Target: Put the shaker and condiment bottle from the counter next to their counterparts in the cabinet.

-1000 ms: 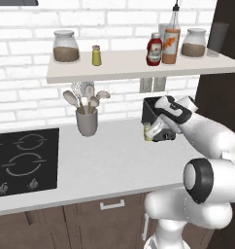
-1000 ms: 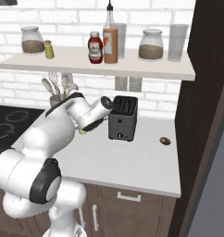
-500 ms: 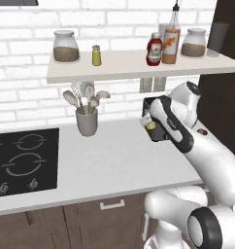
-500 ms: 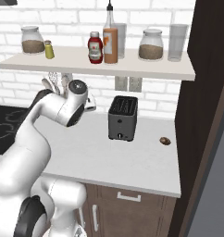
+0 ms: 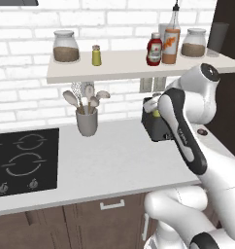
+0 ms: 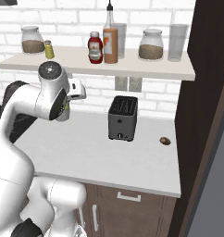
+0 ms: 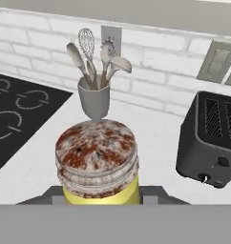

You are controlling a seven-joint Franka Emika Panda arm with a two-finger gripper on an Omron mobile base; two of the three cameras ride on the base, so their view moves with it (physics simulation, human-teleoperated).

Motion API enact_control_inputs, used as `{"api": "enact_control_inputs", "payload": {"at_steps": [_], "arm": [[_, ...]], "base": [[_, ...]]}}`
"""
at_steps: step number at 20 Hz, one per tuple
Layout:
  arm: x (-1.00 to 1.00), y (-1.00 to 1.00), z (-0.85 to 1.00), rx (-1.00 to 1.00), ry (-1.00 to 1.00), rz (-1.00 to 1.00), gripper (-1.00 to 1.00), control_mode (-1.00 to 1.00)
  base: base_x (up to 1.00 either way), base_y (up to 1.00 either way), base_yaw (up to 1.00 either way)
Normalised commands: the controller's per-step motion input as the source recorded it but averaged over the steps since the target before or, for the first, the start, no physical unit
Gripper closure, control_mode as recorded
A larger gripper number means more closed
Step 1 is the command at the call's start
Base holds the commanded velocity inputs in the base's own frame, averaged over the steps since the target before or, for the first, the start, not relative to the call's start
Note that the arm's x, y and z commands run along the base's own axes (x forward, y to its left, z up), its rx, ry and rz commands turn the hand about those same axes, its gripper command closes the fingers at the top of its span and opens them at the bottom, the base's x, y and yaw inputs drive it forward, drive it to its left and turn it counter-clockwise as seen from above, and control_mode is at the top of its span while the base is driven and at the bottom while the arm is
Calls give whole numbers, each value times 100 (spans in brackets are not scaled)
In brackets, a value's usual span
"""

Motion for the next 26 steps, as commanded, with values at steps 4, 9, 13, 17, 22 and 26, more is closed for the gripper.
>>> {"api": "enact_control_inputs", "payload": {"at_steps": [4, 9, 13, 17, 22, 26], "arm": [[-55, 0, 91, 0, -13, -2, 100, -100], [-55, 0, 94, 0, -15, 0, 100, -100], [-50, 0, 97, 0, -9, 0, 100, -100], [-33, 14, 39, -1, -7, 0, 100, -100], [-5, 5, 43, 2, -11, 0, 100, -100], [1, 1, 53, 2, -3, 0, 100, -100]], "base": [[0, 0, 0], [0, 0, 0], [0, 0, 0], [0, 0, 0], [0, 0, 0], [0, 0, 0]]}}
